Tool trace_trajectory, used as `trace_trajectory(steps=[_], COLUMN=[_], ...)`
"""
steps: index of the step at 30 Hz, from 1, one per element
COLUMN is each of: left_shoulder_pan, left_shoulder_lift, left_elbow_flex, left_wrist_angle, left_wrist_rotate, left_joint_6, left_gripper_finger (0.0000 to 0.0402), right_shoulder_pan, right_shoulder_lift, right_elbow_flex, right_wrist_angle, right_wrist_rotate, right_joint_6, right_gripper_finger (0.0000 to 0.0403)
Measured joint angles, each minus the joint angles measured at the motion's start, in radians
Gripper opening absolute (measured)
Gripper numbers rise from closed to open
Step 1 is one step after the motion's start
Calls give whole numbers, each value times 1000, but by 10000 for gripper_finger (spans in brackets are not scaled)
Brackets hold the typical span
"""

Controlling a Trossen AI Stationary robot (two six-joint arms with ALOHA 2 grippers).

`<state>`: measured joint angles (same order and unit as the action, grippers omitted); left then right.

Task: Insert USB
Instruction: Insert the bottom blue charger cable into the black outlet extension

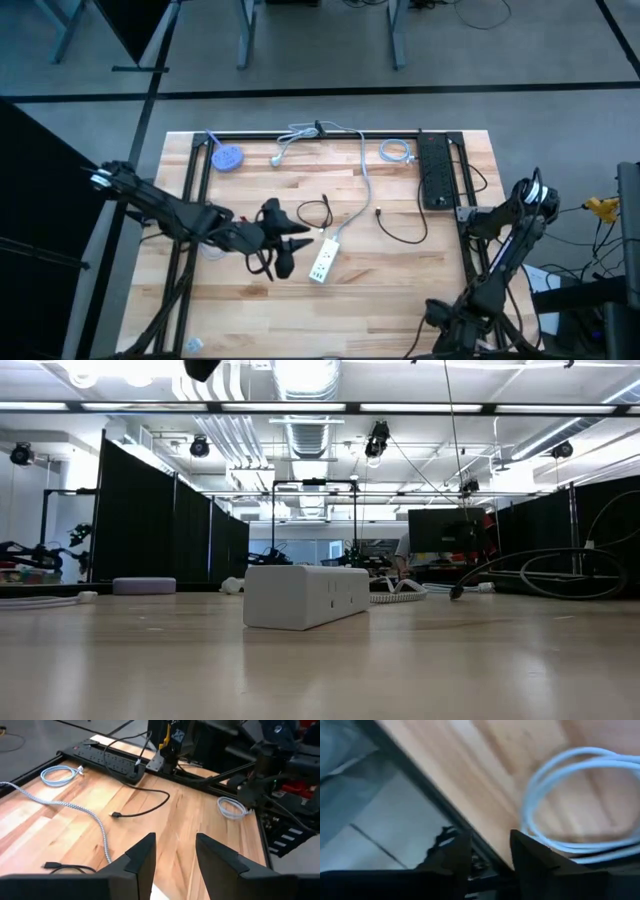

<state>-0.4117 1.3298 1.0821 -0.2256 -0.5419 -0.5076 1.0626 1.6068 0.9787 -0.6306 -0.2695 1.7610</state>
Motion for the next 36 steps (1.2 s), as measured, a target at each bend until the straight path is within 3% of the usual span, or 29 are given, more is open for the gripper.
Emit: trace_trajectory(steps=[5,12,16,20,25,36], left_shoulder_pan=[20,53,59,78,116,321], left_shoulder_lift=[-2,-37,-49,-52,-54,-58], left_elbow_flex=[0,0,0,0,0,0], left_wrist_angle=[1,1,0,-1,-6,-2], left_wrist_rotate=[-1,-13,-23,-27,-10,275], left_joint_6=[27,91,117,160,177,320], left_gripper_finger=[147,164,166,159,144,107], right_shoulder_pan=[0,-9,-39,-70,-130,-357], right_shoulder_lift=[18,132,166,153,54,-273], right_elbow_flex=[0,-8,0,8,8,8], right_wrist_angle=[-17,-12,-4,-13,-77,-243], right_wrist_rotate=[1,-19,-111,-99,1,390], right_joint_6=[-7,-96,-109,-136,-143,-275], right_gripper_finger=[184,190,143,30,8,1])
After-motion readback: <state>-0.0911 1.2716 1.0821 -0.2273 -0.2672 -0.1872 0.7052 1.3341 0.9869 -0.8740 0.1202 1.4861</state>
